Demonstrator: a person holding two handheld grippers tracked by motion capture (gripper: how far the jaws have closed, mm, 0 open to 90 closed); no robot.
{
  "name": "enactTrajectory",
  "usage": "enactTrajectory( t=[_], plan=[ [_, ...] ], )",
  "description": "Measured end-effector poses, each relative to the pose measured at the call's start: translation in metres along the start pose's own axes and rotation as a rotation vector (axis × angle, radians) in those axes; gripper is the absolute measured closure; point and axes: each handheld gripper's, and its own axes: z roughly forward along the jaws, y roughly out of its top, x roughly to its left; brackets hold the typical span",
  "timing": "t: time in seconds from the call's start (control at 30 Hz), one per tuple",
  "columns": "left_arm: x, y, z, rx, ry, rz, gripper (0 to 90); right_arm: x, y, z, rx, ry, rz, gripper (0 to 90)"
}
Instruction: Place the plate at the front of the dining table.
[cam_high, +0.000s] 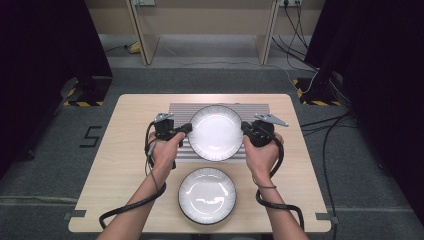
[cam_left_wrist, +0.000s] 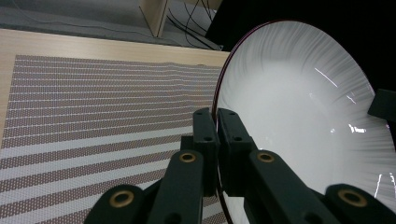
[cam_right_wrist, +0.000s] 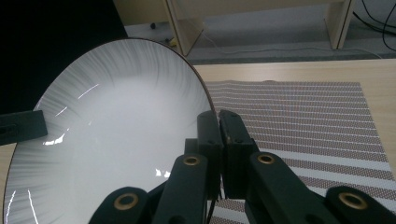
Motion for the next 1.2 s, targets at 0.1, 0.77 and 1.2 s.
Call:
enactTrajectory(
  t=[0.1, 0.77, 1.2],
  plan=[
    [0.0, 0.002, 0.002, -0.001, 0.001, -0.002, 86.4, -0.001, 0.002, 0.001, -0.004, -0.002, 0.002, 88.4],
    [0.005, 0.011, 0.008, -0.012, 0.003, -0.015, 86.4, 0.0, 0.011, 0.01, -0.016, -0.01, 0.005, 88.3],
    [0.004, 0.016, 0.01, -0.013, 0.006, -0.014, 86.5, -0.001, 0.016, 0.013, -0.019, -0.013, 0.007, 88.3]
  ],
)
